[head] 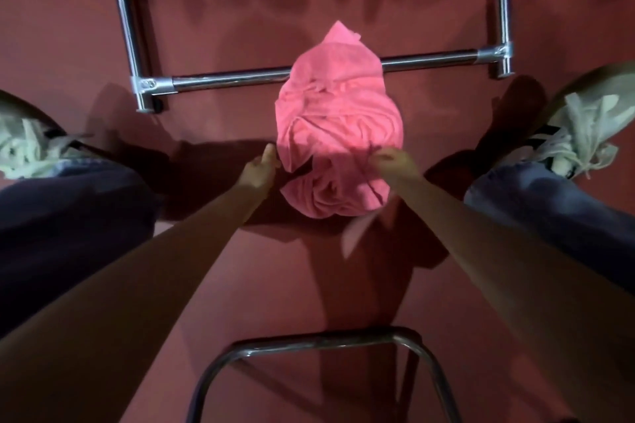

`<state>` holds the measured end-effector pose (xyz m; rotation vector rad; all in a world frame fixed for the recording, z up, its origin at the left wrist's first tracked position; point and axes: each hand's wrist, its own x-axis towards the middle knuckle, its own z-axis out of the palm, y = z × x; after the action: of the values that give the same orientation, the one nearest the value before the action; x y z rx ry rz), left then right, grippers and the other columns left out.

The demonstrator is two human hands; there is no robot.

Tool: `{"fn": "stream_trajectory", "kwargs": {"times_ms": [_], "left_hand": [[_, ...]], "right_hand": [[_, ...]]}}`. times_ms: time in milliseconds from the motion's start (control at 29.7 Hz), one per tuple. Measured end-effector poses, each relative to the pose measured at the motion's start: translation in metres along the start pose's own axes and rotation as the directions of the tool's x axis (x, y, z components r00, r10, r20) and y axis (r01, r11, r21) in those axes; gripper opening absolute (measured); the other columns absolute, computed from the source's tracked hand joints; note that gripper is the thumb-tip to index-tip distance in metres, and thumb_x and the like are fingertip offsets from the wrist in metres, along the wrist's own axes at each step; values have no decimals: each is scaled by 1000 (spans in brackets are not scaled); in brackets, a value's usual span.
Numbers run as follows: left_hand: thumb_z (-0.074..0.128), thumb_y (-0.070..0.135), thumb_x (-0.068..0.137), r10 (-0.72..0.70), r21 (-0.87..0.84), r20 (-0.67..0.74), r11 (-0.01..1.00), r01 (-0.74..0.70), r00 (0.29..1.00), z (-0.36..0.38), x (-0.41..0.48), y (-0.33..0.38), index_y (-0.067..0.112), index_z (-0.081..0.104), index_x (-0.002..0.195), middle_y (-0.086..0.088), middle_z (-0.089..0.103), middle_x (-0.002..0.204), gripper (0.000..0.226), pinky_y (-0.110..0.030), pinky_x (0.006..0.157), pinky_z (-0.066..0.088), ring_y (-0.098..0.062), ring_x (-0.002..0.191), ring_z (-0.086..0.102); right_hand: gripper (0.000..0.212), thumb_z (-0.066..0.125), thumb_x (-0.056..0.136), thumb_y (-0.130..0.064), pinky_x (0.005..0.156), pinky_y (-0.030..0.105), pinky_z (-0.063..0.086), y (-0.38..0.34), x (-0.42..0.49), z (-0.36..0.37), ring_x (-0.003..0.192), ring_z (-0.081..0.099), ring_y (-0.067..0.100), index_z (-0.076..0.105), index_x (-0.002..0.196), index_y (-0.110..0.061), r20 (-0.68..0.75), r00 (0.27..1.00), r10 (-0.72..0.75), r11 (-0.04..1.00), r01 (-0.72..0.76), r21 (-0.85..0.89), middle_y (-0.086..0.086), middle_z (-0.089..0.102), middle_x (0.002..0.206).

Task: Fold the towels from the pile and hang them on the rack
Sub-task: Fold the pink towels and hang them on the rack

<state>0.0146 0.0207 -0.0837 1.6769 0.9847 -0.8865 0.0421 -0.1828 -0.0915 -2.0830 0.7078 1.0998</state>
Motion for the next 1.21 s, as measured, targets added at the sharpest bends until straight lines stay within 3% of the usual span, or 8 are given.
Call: {"fn": "stream_trajectory", "kwargs": {"times_ms": [135,269,606,774,876,977,1044,1212], "left_hand": [[21,41,97,27,19,-27,999,-26,999,2,29,6,2,56,119,-23,54,127,57,-39,100,39,-34,119,50],[13,46,96,4,-78,8,997,-4,1000,8,52,14,2,58,114,-15,60,103,66,-28,69,41,-23,93,53],[9,48,95,-110,-287,87,949,131,990,19,66,-8,10,57,86,-4,59,63,61,-22,64,35,-15,65,48],[6,49,94,-106,-279,158,949,147,982,26,44,-5,1,50,122,-12,56,101,71,-30,76,38,-23,85,53],[10,49,94,-68,-335,130,936,109,989,24,40,5,2,52,120,-6,57,88,68,-26,70,38,-18,78,52],[13,46,96,-11,-387,81,921,41,997,20,29,17,10,57,98,2,52,79,57,-19,55,42,-9,69,47],[14,41,97,65,-429,83,903,-23,994,22,7,20,8,55,108,0,56,91,54,-9,47,44,-11,79,52],[25,48,94,147,-506,-5,853,-130,989,21,-18,37,16,38,136,0,41,138,54,-21,93,33,-8,115,41]], "right_hand": [[24,50,87,-7,93,36,39,-34,49,-13,109,56,37,64,100,7,-226,940,-255,966,238,-103,28,63,111],[36,56,86,-17,100,39,35,-73,100,-25,113,53,37,55,113,6,-391,871,-297,952,302,-49,27,58,117],[51,59,83,-40,106,38,34,-122,155,-4,122,49,30,50,121,-6,-207,920,-333,937,299,-179,14,55,130],[30,64,82,-25,88,29,39,-116,157,-13,88,47,9,65,104,-5,-101,910,-401,897,368,-246,3,52,91],[26,65,81,-18,59,18,31,-104,136,-11,51,41,-6,57,63,-1,-105,872,-477,879,476,-36,-5,41,59],[45,60,75,-24,59,17,33,-86,92,-11,58,43,-5,54,90,18,-39,878,-478,844,471,257,-13,49,56],[18,58,82,-14,64,13,43,-67,37,-18,64,55,-3,58,92,0,46,884,-466,811,405,423,-13,63,59],[42,60,70,-10,86,17,46,-46,-26,-11,79,60,-4,56,112,-9,210,853,-477,772,293,564,-14,67,87]]}}
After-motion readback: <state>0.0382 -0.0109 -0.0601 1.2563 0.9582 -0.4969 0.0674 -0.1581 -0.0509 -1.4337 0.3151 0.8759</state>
